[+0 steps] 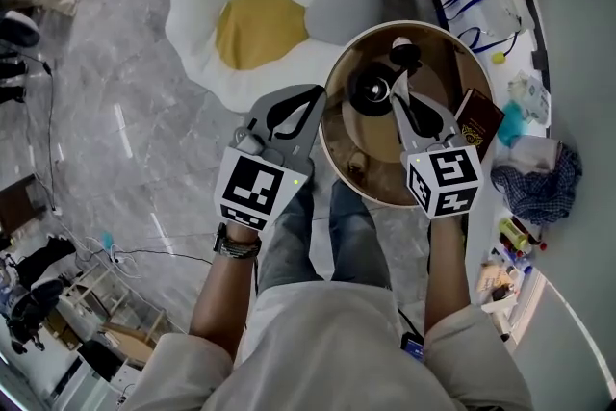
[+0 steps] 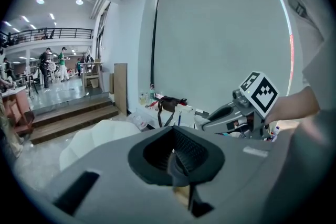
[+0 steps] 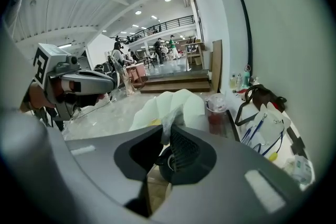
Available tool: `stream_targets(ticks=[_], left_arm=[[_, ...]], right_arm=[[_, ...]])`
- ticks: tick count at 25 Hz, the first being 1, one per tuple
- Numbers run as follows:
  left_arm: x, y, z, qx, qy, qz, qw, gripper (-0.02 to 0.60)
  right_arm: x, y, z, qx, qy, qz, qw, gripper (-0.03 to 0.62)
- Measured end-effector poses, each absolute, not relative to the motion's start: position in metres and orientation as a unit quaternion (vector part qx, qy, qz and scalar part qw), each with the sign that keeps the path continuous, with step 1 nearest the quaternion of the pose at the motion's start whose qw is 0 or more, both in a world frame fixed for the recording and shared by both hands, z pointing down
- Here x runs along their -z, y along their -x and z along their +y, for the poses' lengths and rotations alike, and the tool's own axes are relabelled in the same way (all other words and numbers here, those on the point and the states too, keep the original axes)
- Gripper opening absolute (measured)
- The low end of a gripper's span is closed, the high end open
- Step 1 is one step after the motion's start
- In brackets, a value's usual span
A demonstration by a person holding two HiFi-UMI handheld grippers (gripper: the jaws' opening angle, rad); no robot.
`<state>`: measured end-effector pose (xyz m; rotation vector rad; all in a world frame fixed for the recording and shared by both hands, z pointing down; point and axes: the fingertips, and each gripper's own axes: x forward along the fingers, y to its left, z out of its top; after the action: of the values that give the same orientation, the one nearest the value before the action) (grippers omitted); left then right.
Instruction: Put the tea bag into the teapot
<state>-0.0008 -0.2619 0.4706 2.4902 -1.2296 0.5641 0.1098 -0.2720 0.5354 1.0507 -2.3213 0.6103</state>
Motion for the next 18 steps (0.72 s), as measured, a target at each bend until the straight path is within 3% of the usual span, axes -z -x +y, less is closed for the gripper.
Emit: stream_targets(ticks=[18], left_arm=[[-0.538,0.018,-0.257,-0.225,-0.85,-0.432,0.201,0.006]], right_arm=[[-0.653,-0.093,-0.273,-0.272,-0.331,-0.838,0.338,0.046]])
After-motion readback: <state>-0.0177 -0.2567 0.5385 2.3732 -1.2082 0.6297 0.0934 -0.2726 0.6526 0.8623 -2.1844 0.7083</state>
